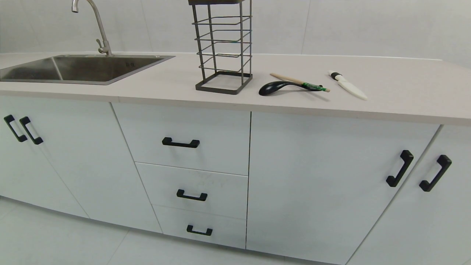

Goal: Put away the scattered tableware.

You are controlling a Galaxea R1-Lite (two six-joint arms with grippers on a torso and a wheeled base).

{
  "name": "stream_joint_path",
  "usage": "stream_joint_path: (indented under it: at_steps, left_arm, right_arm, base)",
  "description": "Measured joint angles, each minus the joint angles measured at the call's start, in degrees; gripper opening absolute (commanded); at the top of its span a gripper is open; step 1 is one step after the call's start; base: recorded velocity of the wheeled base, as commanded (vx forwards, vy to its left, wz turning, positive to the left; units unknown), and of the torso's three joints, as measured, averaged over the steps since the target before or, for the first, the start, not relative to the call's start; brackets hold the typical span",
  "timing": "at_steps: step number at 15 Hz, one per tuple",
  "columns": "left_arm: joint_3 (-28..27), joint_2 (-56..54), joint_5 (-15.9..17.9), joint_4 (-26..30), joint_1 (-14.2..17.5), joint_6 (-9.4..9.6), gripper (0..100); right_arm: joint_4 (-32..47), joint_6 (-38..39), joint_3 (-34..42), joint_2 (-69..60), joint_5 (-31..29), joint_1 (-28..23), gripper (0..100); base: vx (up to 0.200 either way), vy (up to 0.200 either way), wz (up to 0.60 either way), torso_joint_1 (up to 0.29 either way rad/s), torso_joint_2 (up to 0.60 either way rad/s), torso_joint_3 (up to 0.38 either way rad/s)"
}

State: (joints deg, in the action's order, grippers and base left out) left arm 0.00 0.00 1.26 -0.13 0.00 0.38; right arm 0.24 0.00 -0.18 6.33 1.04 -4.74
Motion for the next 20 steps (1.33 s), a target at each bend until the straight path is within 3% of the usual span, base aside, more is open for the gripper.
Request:
stream_joint_path:
  at_steps: [2, 5, 7, 9, 10, 12, 13, 16, 18, 20]
  left_arm:
    - [0.0, 0.0, 0.3, -0.2, 0.0, -0.87, 100]
    - [-4.82, 1.07, 0.73, -7.83, 0.4, -1.06, 100]
    - [-8.68, 4.6, 3.1, -10.56, 0.6, -0.05, 100]
    - [-11.98, 9.07, 6.51, -11.41, 0.18, 2.22, 100]
    - [-13.53, 11.72, 8.18, -11.57, 0.07, 4.22, 100]
    - [-16.53, 17.97, 11.5, -12.24, 0.0, 10.18, 100]
    - [-17.8, 21.63, 13.1, -12.75, -0.02, 13.87, 100]
    - [-20.18, 32.33, 19.52, -15.06, -1.23, 27.28, 100]
    - [-21.16, 38.91, 21.46, -15.54, -4.33, 34.71, 100]
    - [-21.47, 44.76, 21.57, -15.59, -9.28, 39.69, 100]
  right_arm:
    - [0.05, -0.02, 0.0, -0.02, 0.0, 0.0, 0]
    - [0.02, -0.02, 0.0, -0.02, 0.0, 0.0, 0]
    - [0.05, -0.05, 0.0, -0.02, -0.02, 0.0, 0]
    - [0.02, -0.07, 0.0, 0.0, 0.0, 0.0, 0]
    - [0.02, -0.05, 0.0, 0.0, -0.02, 0.0, 0]
    - [0.0, -0.05, 0.0, 0.0, 0.0, 0.0, 0]
    - [0.07, -0.07, 0.0, 0.0, 0.0, 0.0, 0]
    - [0.05, -0.05, 0.0, 0.0, 0.0, 0.0, 0]
    - [0.05, -0.07, 0.0, 0.0, 0.0, 0.0, 0]
    - [0.07, -0.07, 0.0, 0.0, 0.0, 0.0, 0]
  base:
    - [0.0, 0.0, 0.0, 0.0, 0.0, 0.0]
    - [0.0, 0.0, 0.0, 0.0, 0.0, 0.0]
    - [0.0, 0.0, 0.0, 0.0, 0.0, 0.0]
    - [0.0, 0.0, 0.0, 0.0, 0.0, 0.0]
    - [0.0, 0.0, 0.0, 0.0, 0.0, 0.0]
    - [0.0, 0.0, 0.0, 0.0, 0.0, 0.0]
    - [0.0, 0.0, 0.0, 0.0, 0.0, 0.0]
    - [0.0, 0.0, 0.0, 0.0, 0.0, 0.0]
    - [0.0, 0.0, 0.0, 0.0, 0.0, 0.0]
    - [0.0, 0.0, 0.0, 0.0, 0.0, 0.0]
